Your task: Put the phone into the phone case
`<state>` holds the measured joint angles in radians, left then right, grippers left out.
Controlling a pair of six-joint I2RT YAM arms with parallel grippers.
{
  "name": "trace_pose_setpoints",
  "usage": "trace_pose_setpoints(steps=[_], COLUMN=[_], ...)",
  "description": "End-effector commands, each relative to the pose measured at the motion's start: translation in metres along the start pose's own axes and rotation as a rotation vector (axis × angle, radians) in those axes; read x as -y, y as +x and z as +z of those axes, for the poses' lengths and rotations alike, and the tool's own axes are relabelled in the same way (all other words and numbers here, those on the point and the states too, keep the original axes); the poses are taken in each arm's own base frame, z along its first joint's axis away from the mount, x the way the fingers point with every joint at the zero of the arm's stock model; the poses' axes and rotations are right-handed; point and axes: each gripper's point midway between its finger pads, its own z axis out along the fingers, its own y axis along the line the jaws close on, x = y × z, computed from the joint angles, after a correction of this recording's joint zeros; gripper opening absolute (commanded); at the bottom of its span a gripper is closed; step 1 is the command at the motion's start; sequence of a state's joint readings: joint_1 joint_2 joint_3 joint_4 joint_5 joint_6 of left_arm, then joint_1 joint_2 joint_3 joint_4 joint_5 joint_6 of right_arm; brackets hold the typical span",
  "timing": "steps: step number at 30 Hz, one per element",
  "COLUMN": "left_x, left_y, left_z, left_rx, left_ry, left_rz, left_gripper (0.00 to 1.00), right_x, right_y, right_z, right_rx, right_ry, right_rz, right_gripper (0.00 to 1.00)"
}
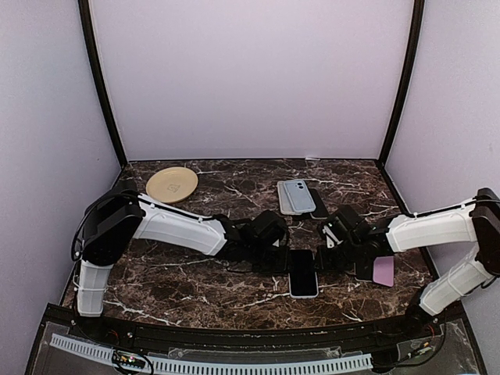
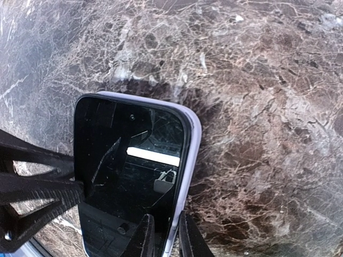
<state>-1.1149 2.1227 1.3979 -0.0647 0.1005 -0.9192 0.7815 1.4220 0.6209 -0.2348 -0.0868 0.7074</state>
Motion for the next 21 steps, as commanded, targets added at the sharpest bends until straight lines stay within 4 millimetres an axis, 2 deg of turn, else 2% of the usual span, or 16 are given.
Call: trace_pose_setpoints(steps=[1,7,10,13,15,18,19,20,21], left_x=[-0.019,-0.033,-0.038,-0.031,-0.015,0.014,0.025,0.029,0.035], left_y=[0.020,0.033,0.038,0.033,0.019,-0.017,-0.032,-0.040,-0.050], left_z=[0.012,0.015,0.015,0.013,0.002,-0.024,-0.041,-0.049,-0.064], left_rx=[-0.105,-0.165,-0.180,-0.172,-0.136,0.011,0.072,0.103,0.143], left_ry=[-0.059,-0.109,-0.119,-0.108,-0.079,-0.016,0.003,0.014,0.027], left_rz=[-0.048,-0.071,-0.070,-0.040,0.002,0.085,0.125,0.137,0.151], left_gripper=[0.24,0.19,0.18,0.18,0.18,0.20,0.22,0.25,0.28], right_x=[0.032,0.046,0.042,0.038,0.033,0.022,0.018,0.012,0.005], right_y=[0.015,0.022,0.023,0.017,0.010,0.000,-0.003,-0.004,-0.005], right_z=[0.002,0.004,0.004,-0.001,-0.009,-0.024,-0.029,-0.032,-0.034], right_rx=[-0.047,-0.066,-0.062,-0.044,-0.024,0.022,0.043,0.058,0.070], right_ry=[0.174,0.243,0.246,0.269,0.291,0.307,0.311,0.305,0.294], right_rz=[-0.039,-0.045,-0.063,-0.077,-0.085,-0.083,-0.079,-0.065,-0.058], right_gripper=[0.16,0.15,0.15,0.15,0.20,0.38,0.49,0.59,0.69])
